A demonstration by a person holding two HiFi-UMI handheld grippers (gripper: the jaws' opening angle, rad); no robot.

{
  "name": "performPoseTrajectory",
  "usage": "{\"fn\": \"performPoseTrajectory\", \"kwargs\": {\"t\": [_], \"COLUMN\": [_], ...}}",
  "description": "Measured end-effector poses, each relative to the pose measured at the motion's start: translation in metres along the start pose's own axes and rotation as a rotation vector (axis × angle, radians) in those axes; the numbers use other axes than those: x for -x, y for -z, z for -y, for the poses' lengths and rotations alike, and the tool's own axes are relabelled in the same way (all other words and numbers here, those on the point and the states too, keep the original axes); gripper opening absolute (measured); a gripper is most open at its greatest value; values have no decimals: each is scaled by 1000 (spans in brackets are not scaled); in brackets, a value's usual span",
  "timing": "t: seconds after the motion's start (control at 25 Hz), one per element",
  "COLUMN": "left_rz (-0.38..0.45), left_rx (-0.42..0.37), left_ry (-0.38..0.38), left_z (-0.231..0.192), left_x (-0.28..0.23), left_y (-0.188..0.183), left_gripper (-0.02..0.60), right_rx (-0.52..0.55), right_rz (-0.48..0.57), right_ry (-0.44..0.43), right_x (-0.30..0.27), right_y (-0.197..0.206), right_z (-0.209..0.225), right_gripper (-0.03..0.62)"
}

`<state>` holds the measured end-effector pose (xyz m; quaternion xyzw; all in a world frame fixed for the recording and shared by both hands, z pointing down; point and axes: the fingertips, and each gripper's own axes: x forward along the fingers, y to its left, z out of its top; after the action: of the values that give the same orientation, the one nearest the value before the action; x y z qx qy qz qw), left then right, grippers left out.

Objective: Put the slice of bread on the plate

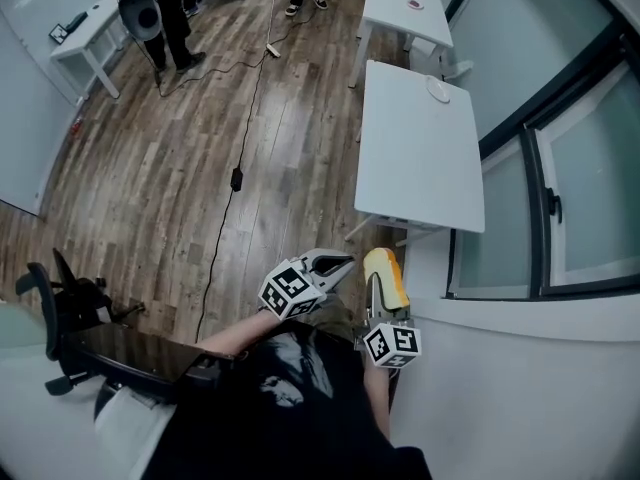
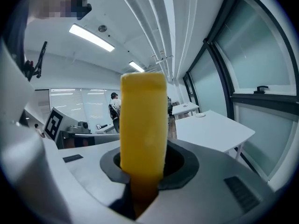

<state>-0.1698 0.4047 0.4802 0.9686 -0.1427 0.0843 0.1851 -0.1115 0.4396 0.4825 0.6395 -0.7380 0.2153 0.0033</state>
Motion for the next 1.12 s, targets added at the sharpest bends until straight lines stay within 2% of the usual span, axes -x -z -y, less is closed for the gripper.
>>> {"fn": "performPoseTrajectory", "kwargs": {"t": [0.2,0.6,0.8,1.12], "left_rz": [-22,-11,-17,-58], "left_rx": [20,-20,-22,-6], "left_ry": [-6,-53,-82,-37], "left_z": [-31,-124,-159,-218], "left_x": [-19,-99,-130,-166], "left_y": [-2,-69,-85,-103], "left_gripper": [6,6,6,6], "right_rx": [-20,-20,-4,-27], "right_rz": [-23,-18,-46,-47], "right_ry": [-14,-92,-138,-74], "right_x": [-38,-148,-190,-251], "right_y": [-5,-65,-84,-106], "right_z": [16,74,101,129], "right_gripper": [97,97,97,97]}}
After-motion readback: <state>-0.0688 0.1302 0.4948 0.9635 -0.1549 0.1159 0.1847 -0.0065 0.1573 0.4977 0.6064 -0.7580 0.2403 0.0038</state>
